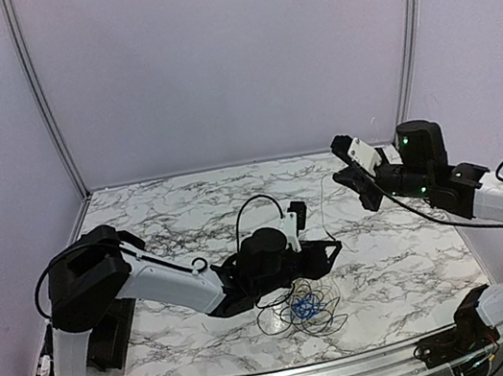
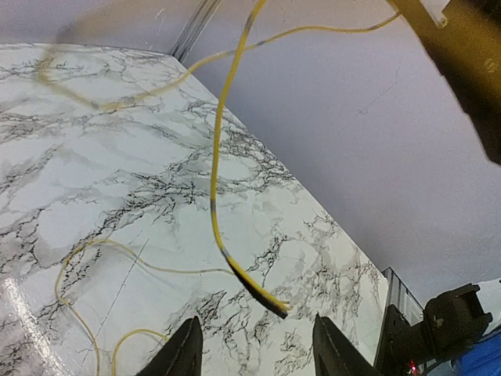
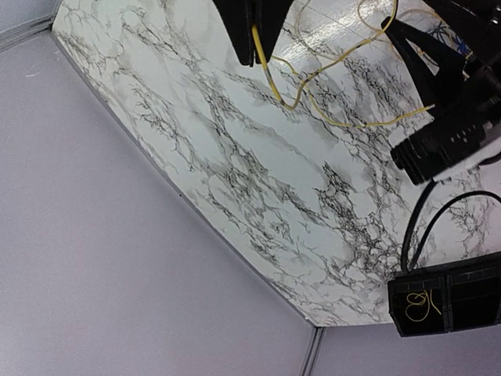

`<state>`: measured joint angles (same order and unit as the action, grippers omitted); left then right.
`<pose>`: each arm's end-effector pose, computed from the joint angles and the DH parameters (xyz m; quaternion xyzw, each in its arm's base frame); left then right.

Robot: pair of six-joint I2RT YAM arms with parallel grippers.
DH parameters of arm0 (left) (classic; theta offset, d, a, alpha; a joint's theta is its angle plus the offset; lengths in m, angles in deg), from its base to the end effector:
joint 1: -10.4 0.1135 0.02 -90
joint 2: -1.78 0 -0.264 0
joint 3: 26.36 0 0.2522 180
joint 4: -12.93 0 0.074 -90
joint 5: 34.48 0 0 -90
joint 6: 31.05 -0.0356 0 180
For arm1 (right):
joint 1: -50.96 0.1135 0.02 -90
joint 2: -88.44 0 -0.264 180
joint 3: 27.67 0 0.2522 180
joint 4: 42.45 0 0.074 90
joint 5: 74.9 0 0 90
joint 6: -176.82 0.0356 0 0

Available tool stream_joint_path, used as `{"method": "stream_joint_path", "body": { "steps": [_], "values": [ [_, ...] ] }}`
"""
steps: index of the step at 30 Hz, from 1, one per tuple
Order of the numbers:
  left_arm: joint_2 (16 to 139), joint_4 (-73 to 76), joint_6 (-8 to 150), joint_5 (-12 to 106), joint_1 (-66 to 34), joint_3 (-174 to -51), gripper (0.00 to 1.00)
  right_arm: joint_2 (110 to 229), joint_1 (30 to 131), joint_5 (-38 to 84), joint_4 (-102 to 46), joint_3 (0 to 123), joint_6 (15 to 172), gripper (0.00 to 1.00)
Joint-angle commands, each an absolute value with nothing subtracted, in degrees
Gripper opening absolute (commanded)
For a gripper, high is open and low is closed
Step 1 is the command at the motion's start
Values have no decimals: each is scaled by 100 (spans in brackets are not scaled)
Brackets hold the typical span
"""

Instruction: Untangle the cables

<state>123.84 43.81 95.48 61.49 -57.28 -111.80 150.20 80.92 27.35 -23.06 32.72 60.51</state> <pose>0.1825 -0.4347 0.1759 0.1652 0.7228 -0.5049 0.4419 0.2119 0.1309 0.3015 -0.4393 0.6930 0.1058 0.5618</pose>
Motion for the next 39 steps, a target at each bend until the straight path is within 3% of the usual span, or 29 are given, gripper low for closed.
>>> {"method": "stream_joint_path", "body": {
  "steps": [1,5,9,16,26,32,39],
  "values": [
    [12710,4329,9628,5917,-5719,-11619,44,14853,8049,2679,-2605,3249,6125,0],
    [12839,4330,9588,5984,-5694,-11729,29,14797,8049,2696,-2597,3224,6107,0],
    [12844,4352,9612,6069,-5666,-11715,26,14799,8049,2722,-2624,3176,6065,0],
    [12721,4390,9765,5877,-5674,-11661,39,14847,8066,2712,-2640,3156,6055,0],
    [11616,3968,9897,6823,-5674,-10048,40,14887,8105,2653,-2667,3139,6031,0],
    [11654,4236,9306,6212,-5822,-10407,55,14974,8128,2658,-2650,3131,6018,0],
    [12118,4970,9544,5855,-5851,-10928,60,15058,8128,2641,-2691,3092,6002,0]
  ]
}}
